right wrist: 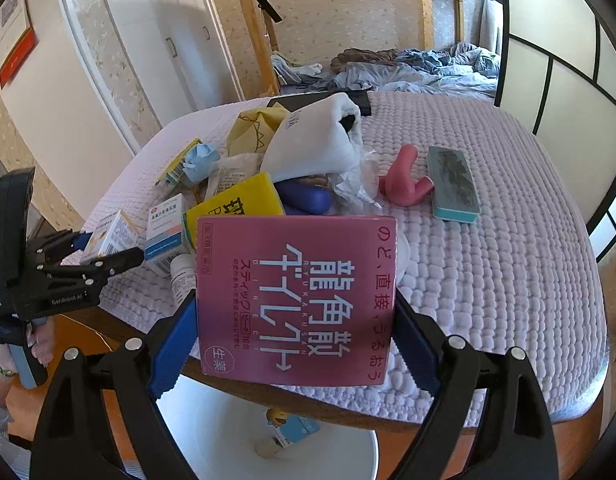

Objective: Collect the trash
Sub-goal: 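Carry the white box and pink box over the white bucket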

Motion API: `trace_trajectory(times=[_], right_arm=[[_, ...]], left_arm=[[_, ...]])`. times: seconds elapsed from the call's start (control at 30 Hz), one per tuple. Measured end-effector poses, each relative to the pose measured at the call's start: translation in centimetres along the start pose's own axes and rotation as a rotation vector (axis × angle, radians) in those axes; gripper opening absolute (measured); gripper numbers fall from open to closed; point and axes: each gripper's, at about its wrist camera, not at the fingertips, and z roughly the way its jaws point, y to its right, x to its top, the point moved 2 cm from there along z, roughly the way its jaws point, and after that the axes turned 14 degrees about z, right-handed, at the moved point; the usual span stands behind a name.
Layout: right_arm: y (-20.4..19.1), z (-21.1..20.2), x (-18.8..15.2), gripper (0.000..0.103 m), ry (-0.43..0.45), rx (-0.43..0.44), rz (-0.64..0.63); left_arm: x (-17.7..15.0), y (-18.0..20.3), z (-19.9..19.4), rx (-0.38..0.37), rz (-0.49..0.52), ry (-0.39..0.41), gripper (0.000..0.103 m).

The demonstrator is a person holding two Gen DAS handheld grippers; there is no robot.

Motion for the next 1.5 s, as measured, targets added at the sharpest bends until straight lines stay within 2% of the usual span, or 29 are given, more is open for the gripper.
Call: trace_trajectory(times=[0.43,0.83,1.5], right_arm=[[-0.2,-1.0,-2.1,0.087,-0.012,0.008,0.001],[-0.3,-2.0,-4.8,0.087,-0.032,-0.007,-0.005],[0.6,-4.1,-8.0,0.087,-0.068,-0.044,-0.013]], left_arm=[[-1.9,2.1,-1.8,-0.033,-0.030,-0.016,0.068],[-2.8,5.4,-2.9,-0.066,-0.012,-0.031,0.068],[-3.5,10.9,-3.7,-0.144,0.098,-0.053,0.068]])
